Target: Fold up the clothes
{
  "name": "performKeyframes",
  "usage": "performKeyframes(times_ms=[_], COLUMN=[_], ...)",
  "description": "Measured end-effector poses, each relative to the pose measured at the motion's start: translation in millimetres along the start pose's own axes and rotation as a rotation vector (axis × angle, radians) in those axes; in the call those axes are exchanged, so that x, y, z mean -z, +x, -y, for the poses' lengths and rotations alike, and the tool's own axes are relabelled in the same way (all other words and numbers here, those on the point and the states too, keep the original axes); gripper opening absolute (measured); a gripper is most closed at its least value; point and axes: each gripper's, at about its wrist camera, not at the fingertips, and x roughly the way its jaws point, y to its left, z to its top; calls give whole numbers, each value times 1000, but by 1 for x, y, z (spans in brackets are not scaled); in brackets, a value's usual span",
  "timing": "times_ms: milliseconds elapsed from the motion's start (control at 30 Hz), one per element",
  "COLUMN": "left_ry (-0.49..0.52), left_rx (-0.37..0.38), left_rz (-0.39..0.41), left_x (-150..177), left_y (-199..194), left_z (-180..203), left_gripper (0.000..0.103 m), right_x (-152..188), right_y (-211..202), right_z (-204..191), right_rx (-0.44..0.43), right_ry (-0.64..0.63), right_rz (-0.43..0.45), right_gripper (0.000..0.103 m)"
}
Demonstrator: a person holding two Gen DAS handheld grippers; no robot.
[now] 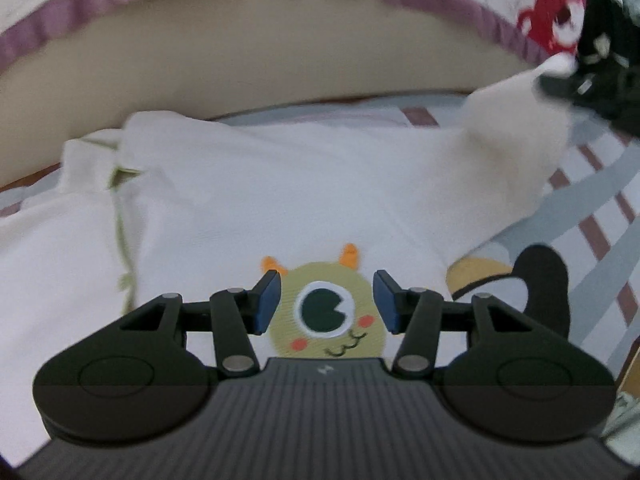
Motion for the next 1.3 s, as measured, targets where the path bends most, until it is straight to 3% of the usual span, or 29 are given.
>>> performKeyframes(times_ms=[233,300,400,433,500,667,733,867,933,967,1067,1167,1233,1267,1300], left_ry=[-125,-151,-178,-194,-227,-279,-268,-93,-17,13,79,133,121,133,145], left_rx=[-39,-50,-82,-94,-100,4,6,-59,-23,-3,42,84,87,76,64], left_rz=[47,54,12,-14,-44,-9,0,81,111,118,98,66,8,16,24], left_x=[16,22,34,39,47,52,49,34,24,19,8,-3,-3,-1,0], left_y=[-28,-31,-24,-19,-12,-3,5,22,33,39,56,73,85,86,87], left_z=[-42,-56,-75,-83,-97,-117,-116,-94,-86,-82,-72,-63,-63,-62,-61], left_gripper=[50,50,55,55,55,55,55,55,62,71,77,91,91,88,64], right_x=[31,41,58,62,69,83,90,106,111,113,119,123,126,126,128], right_y=[44,54,73,82,94,68,58,37,33,34,39,51,55,56,57], right_z=[-99,-124,-153,-155,-152,-108,-86,-45,-34,-32,-27,-31,-31,-30,-27], right_rx=[-184,-207,-228,-233,-203,-50,9,78,65,55,26,39,50,48,35], right_ry=[-74,-152,-269,-292,-350,-534,-538,-476,-437,-426,-395,-426,-428,-414,-387], right_rz=[-145,-187,-263,-300,-378,-339,-347,-343,-337,-337,-337,-341,-337,-333,-328], right_gripper=[8,9,19,33,44,46,46,46,46,46,46,47,47,47,48])
